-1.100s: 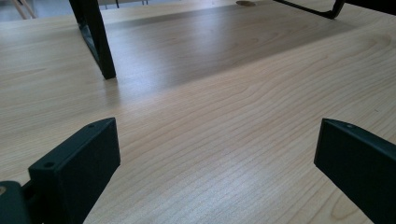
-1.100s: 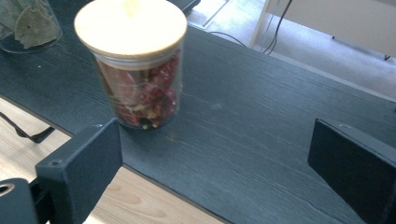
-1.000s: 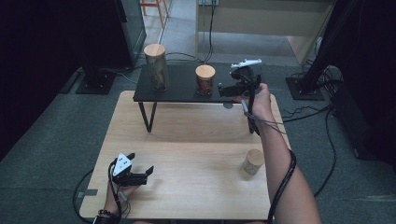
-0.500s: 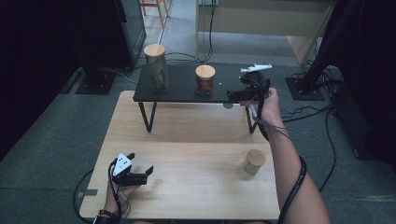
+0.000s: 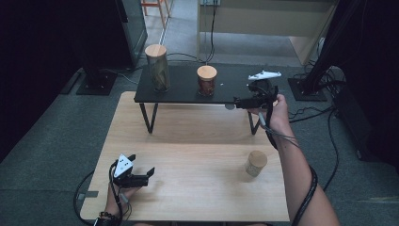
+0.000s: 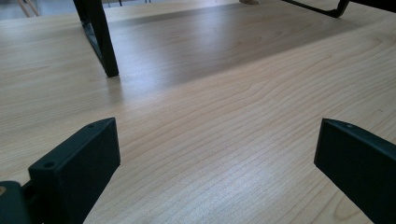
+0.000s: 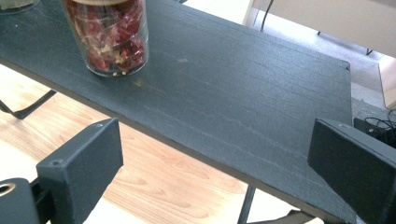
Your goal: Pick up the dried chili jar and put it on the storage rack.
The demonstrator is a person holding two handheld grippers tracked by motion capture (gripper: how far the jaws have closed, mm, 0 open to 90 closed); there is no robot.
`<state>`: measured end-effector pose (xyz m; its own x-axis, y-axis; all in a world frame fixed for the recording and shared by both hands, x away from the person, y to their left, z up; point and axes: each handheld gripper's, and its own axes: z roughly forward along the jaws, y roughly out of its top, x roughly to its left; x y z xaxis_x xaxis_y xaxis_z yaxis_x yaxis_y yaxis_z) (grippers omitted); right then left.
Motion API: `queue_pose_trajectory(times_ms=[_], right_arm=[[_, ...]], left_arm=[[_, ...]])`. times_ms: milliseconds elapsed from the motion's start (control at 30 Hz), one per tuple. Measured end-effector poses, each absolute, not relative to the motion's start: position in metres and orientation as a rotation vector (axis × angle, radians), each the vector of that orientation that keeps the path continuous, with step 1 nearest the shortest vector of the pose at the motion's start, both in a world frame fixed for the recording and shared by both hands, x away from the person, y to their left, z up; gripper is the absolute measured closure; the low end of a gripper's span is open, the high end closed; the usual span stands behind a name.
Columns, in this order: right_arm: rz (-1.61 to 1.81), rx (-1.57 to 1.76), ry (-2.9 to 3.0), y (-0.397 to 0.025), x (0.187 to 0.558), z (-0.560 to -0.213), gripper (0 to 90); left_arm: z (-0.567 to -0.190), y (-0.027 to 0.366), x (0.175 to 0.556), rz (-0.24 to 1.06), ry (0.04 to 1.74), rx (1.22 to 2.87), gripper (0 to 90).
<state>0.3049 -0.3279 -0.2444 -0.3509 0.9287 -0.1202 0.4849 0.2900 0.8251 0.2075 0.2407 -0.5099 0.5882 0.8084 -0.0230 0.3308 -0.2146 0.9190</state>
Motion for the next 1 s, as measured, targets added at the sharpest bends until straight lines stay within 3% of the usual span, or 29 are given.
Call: queue_pose_trajectory(times_ms=[1000], right_arm=[[0.918,1.247,1.94,-0.353,0.268,-0.258,3.0]], left_arm=[[-0.51,0.242,0.206,0.579,0.942,1.785,0.3]])
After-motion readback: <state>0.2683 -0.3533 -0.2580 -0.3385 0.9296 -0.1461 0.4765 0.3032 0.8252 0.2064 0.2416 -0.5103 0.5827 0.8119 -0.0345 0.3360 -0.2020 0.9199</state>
